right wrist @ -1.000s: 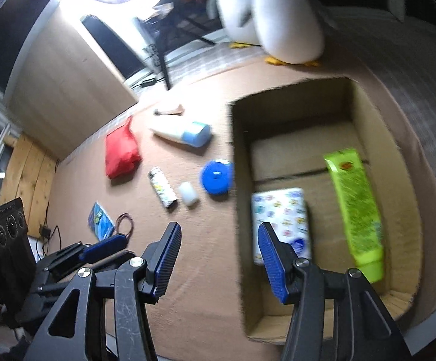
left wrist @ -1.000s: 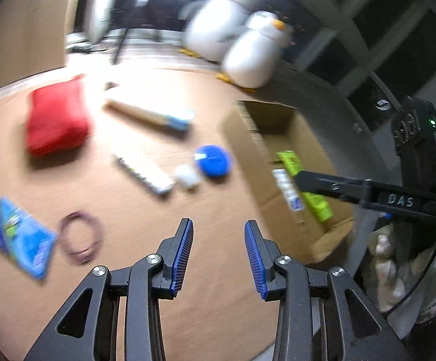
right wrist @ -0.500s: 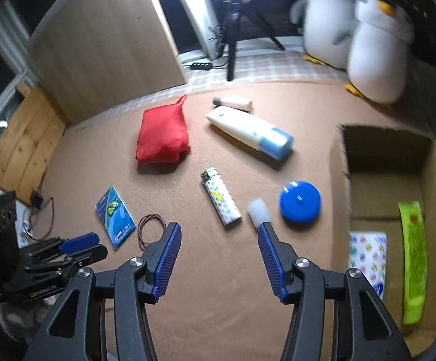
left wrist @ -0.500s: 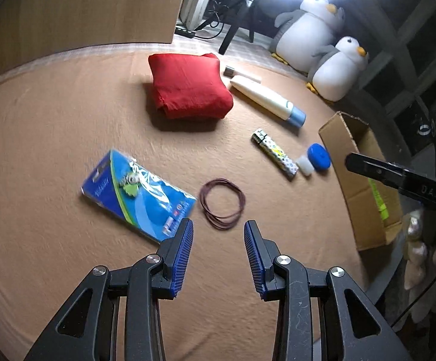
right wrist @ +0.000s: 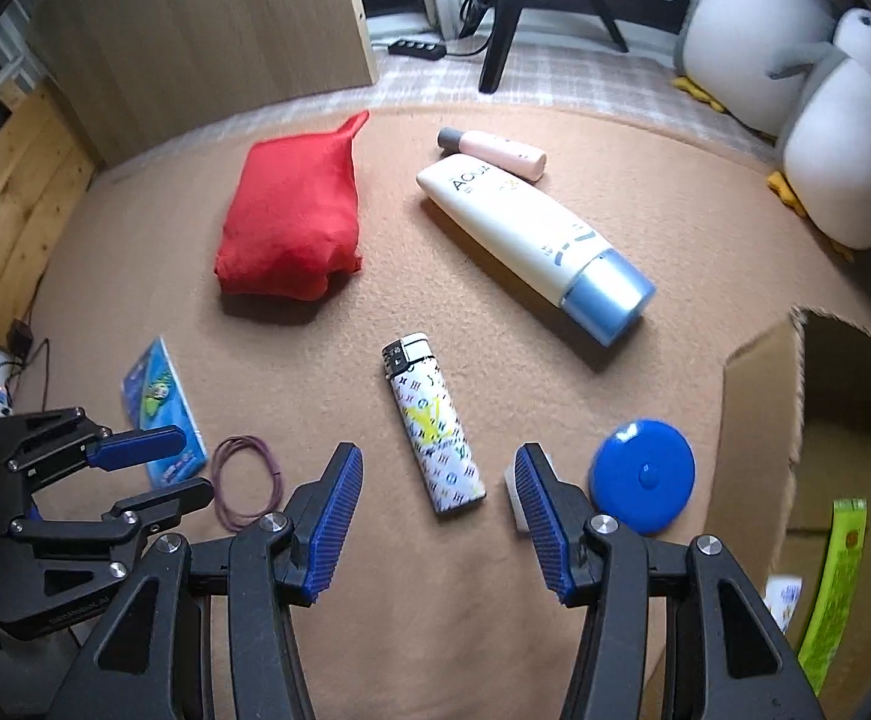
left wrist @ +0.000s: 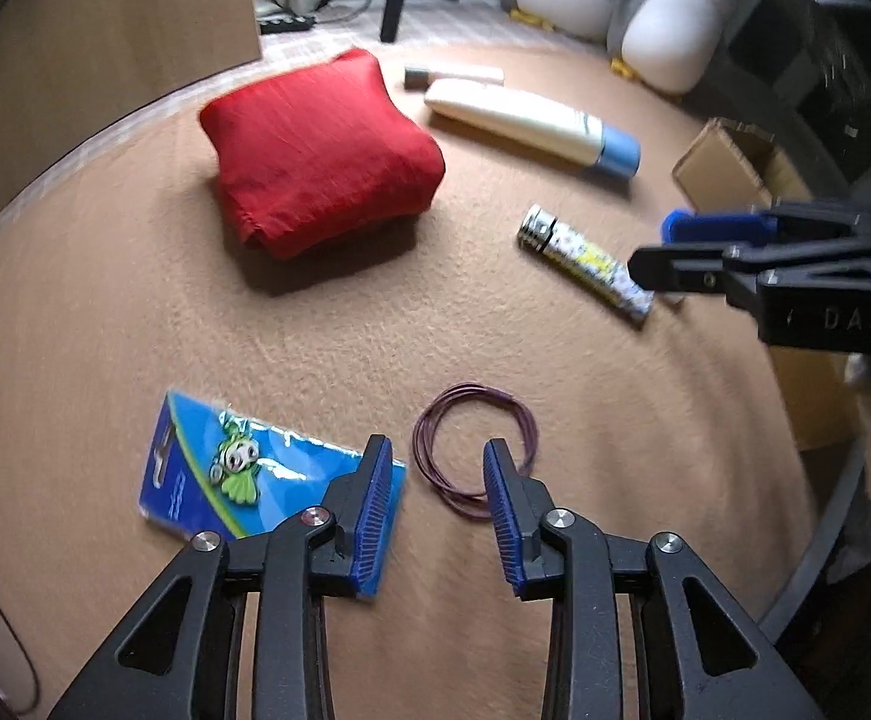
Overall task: Organize objects
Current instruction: 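Move the right gripper to the patterned lighter and grasp it, then carry the lighter into the cardboard box and open the right gripper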
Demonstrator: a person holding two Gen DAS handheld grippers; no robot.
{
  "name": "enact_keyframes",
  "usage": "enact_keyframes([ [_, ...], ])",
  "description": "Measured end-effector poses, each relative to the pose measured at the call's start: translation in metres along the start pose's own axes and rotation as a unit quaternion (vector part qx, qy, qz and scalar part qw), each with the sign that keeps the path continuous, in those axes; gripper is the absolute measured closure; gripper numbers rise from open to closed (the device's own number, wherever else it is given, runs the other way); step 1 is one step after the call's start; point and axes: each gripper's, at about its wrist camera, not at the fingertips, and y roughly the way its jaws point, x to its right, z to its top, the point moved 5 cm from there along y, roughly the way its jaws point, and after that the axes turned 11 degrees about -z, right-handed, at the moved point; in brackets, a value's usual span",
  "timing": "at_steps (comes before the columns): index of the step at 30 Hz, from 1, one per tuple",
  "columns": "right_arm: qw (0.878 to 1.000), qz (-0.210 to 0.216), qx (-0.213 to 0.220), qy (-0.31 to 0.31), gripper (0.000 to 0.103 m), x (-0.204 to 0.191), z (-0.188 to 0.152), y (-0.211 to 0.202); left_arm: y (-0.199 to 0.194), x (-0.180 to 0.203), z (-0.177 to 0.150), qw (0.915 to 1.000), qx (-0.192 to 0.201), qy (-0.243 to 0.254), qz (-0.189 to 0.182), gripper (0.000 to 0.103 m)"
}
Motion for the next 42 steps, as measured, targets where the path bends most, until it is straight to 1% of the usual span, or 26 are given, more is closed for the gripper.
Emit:
enact_keyframes([
  [4,1.000,-0.005,-0.013,-0.019,0.054,-0.004,0.006,0.010,0.013,0.002,0.003,0.9993,-0.025,0.021,0.017,0.074],
  [7,0.999,-0.011,-0.019,-0.030,0.054,-0.005,0.010,0.016,0.018,0.003,0.009,0.9989,-0.036,0.026,0.017,0.078],
  [10,0.999,-0.011,-0.023,-0.033,0.054,-0.006,0.013,0.021,0.020,0.004,0.014,0.9986,-0.039,0.032,0.020,0.083],
  [17,0.997,-0.028,-0.030,-0.063,0.058,-0.014,0.016,0.031,0.021,0.013,0.019,0.9983,-0.033,0.045,0.016,0.101],
  [20,0.997,-0.034,-0.035,-0.066,0.062,-0.013,0.018,0.036,0.021,0.016,0.020,0.9984,-0.027,0.046,0.017,0.101],
  [24,0.996,-0.037,-0.032,-0.070,0.064,-0.012,0.021,0.037,0.019,0.019,0.020,0.9988,-0.018,0.043,0.014,0.101],
  [27,0.996,-0.039,-0.029,-0.077,0.075,-0.013,0.022,0.036,0.017,0.019,0.021,0.9992,-0.013,0.036,0.009,0.101],
  [28,0.996,-0.038,-0.028,-0.079,0.081,-0.014,0.023,0.036,0.016,0.019,0.021,0.9994,-0.011,0.033,0.007,0.101],
  [33,0.996,-0.033,-0.027,-0.080,0.082,-0.014,0.024,0.034,0.013,0.020,0.022,0.9997,-0.007,0.025,-0.001,0.101],
  [37,0.997,-0.013,-0.028,-0.065,0.082,-0.008,0.027,0.029,0.010,0.023,0.021,0.9997,-0.006,0.020,-0.010,0.101],
  [42,0.999,0.001,-0.015,-0.049,0.082,-0.001,0.029,0.015,0.002,0.028,0.020,0.9997,0.000,0.019,-0.016,0.101],
])
